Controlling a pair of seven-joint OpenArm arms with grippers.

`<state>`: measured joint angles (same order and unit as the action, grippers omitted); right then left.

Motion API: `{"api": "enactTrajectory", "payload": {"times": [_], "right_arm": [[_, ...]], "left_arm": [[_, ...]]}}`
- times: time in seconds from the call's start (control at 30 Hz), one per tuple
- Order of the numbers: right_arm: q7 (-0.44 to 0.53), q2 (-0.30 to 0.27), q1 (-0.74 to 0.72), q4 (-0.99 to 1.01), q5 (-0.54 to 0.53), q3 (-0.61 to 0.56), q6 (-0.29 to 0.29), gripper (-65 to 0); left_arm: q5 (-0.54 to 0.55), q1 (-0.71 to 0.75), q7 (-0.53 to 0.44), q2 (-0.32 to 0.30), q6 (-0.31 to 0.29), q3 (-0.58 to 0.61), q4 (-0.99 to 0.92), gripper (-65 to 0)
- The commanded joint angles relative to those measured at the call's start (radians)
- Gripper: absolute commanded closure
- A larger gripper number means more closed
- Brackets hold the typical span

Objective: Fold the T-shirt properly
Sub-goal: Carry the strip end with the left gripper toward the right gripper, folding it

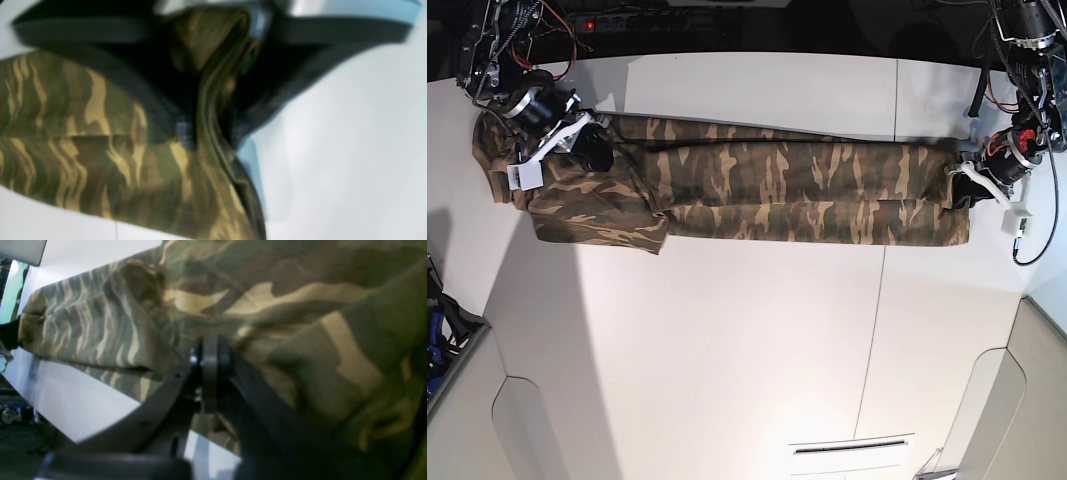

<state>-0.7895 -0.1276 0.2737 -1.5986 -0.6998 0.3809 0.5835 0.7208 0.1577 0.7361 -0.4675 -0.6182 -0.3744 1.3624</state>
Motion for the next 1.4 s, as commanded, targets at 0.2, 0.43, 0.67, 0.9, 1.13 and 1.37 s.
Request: {"api": "enactTrajectory", "payload": {"times": [0.2,0.43,0.67,0.9,1.13,1.37], "right_arm": [[-0.047,-0.01,-0.016,-0.063,-0.141,0.039,0.008,0.0],[-0.135,-0.01,-0.021,-0.172,-0.191,0.09,0.008,-5.6],[-0.135,-0.01,-0.021,-0.213,-0.171,0.109,0.008,-17.0],[-0.131,-0.01,-0.021,-0.213,-0.159,0.109,0.008,-17.0],[-0.126,-0.01,-0.021,-0.213,-0.148,0.169,0.008,-21.7],[-0.135,-0.011,-0.02,-0.212,-0.134,0.304,0.008,-37.6]], "left_arm": [[0.006,-0.027,0.001,-0.046,-0.037,0.002,0.01,0.0],[0.115,-0.056,0.1,-0.158,-0.037,0.002,0.045,0.0],[0.157,-0.057,0.22,-0.208,0.041,0.002,0.232,0.0],[0.248,-0.058,0.281,-0.098,0.046,0.007,0.452,0.0],[0.244,-0.058,0.272,0.013,0.042,0.157,0.514,0.0],[0.11,-0.058,0.189,0.139,0.034,0.346,0.516,0.0]]}}
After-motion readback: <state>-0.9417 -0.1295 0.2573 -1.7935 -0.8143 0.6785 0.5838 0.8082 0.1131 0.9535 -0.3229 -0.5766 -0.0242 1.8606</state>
